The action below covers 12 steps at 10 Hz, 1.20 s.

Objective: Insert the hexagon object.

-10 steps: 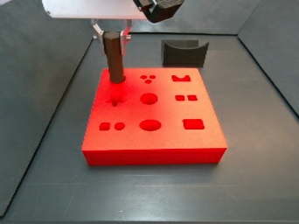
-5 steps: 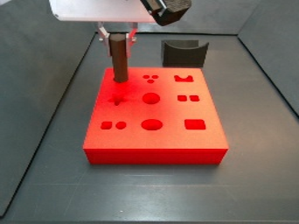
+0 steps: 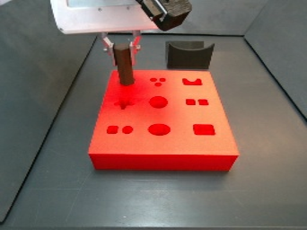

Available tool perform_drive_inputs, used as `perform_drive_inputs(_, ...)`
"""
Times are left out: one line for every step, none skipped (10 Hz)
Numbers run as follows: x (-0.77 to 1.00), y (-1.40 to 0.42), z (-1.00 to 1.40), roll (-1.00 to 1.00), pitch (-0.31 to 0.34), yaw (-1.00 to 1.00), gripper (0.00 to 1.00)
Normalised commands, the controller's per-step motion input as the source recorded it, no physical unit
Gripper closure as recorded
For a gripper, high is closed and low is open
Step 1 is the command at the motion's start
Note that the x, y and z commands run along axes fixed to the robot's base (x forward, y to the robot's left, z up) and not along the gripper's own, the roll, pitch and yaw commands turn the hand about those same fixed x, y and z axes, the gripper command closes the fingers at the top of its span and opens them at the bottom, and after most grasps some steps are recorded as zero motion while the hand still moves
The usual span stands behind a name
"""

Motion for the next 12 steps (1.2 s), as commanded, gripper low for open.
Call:
perform_drive_inputs(0.2, -0.17, -0.07, 0.44, 0.254, -0.02, 1.0)
perform_drive_inputs(0.35, -0.14, -0.2, 0.35, 0.324, -0.1, 1.0)
perform_drive_inputs(0.2, 0.0, -0.11, 0.08, 0.224, -0.15, 1.0)
perform_drive_inputs(0.0, 0.0, -0.13, 0.04, 0.036, -0.03, 1.0)
perform_drive_inputs(-0.03, 0.0, -0.32, 0.0, 0.0, 0.0, 1.0)
perform_drive_inputs(-0.05, 0.0, -0.78, 0.0, -0.066, 0.0, 1.0)
perform_drive_inputs(-0.02, -0.03, -0.89, 0.02, -0.191, 0.0, 1.0)
perform_drive_inputs(-0.07, -0.01, -0.92, 0.05, -0.171, 0.0, 1.0)
perform_drive_inputs(-0.08, 0.0, -0.8, 0.05, -0.111, 0.0, 1.0)
perform_drive_inputs(-0.01, 0.0, -0.33, -0.01, -0.011, 0.0, 1.0)
perform_drive_inputs(0.0, 0.04, -0.01, -0.04, 0.0, 0.0, 1.0)
perform_drive_inputs(0.0, 0.0, 0.0, 0.0, 0.0, 0.0, 1.0)
